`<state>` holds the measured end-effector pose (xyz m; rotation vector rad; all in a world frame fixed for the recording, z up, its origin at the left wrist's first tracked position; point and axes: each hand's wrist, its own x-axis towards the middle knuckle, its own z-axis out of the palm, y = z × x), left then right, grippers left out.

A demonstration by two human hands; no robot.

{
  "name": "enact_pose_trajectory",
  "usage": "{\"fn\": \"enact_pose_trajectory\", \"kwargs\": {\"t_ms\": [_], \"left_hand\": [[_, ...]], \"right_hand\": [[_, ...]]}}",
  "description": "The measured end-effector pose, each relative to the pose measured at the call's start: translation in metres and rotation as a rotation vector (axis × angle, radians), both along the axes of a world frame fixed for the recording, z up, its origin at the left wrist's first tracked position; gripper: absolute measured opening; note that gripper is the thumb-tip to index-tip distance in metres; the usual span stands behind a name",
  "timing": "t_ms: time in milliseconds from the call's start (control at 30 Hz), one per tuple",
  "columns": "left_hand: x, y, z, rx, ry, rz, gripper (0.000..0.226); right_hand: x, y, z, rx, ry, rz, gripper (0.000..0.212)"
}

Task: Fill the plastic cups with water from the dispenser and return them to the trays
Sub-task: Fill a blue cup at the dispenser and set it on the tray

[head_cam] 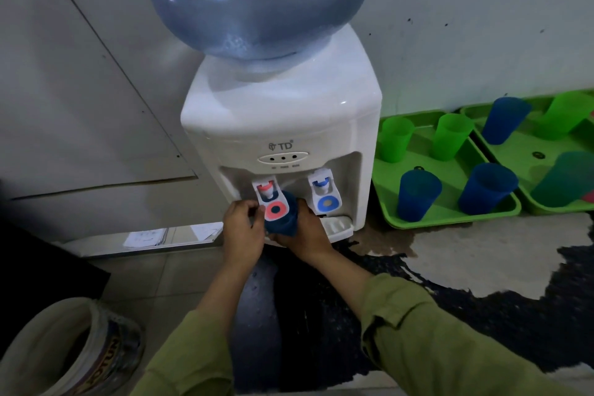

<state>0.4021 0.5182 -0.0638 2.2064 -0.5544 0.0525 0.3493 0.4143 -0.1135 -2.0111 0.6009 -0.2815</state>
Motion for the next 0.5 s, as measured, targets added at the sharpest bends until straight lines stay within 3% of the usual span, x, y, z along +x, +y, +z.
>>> {"fn": "enact_pose_trajectory", "kwargs": {"t_ms": [300, 500], "left_hand": [[-0.017, -0.001, 0.012, -0.075, 0.084, 0.019, 0.012], [-0.018, 0.002, 0.031, -0.282, 0.259, 0.054, 0.020]], "right_hand": [[0.000, -0.005, -0.002, 0.027, -0.009, 0.044, 0.071], [0.001, -0.002, -0.003, 0.017, -0.030, 0.027, 0.077]]}}
